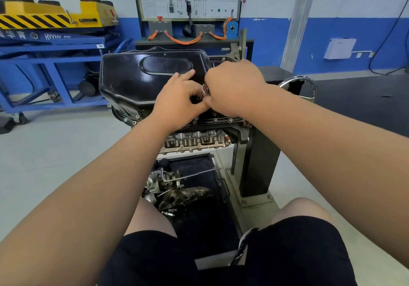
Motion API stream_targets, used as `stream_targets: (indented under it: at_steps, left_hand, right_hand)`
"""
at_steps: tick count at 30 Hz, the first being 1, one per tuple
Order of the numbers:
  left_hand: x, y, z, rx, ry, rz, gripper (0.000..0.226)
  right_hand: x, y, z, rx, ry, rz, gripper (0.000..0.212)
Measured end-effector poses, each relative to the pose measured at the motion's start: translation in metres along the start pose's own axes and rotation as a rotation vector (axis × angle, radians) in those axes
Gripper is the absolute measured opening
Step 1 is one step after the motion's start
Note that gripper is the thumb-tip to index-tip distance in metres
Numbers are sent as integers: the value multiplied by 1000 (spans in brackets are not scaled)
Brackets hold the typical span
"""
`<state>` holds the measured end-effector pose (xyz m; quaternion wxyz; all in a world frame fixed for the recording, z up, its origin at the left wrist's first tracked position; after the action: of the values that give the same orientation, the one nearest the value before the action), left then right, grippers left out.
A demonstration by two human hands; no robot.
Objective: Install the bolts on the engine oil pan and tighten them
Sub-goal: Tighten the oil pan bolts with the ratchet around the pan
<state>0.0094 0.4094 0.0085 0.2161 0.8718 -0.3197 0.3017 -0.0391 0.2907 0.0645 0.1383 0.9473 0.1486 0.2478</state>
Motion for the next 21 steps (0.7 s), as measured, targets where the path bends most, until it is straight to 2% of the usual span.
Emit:
stream_targets:
  at_steps: [2,5,7,9,13,15,17,19,21]
  left_hand:
    - [0,-1,3,60,-20,-1,13]
    - [0,0,3,137,-65,43,24]
    - [-2,0,2,87,-46,54,18]
    - [-5,0,1,81,-44,56,18]
    - [-7,3,4,99,-11,31,23]
    - [-7,2,4,95,9,16,22]
    - [-6,0,5,113,-16,-2,24]
    - [-5,-1,5,134,-34,-2,25]
    - [-5,-2,5,110,-9,-13,18]
  right_hand:
    - [-4,-2,2,39,-37,79,44]
    - [-7,-5,5,125,-61,172,53]
    - [-7,-7,4,98,-45,125,39]
    - [-6,-9,1,39,-26,29,14]
    - [-6,-10,0,-43,-2,-41,7]
    - [-6,-9,0,-12,-15,28,25]
    - [-9,-10,2,40,-99,136,43]
    - [-12,-11,5,83,-154,209,50]
    - [-12,-9,5,99,-154,196,46]
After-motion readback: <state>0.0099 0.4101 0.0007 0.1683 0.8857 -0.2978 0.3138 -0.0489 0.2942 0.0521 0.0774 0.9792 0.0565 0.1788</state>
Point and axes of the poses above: each hand's wrist, its own x-axis towards the middle knuckle, its own z-axis out of the palm, y = z × x, the point moved 3 cm from there along x, towards the middle knuckle, and after that the axes turned 3 degrees about z, right-handed, at the moved point
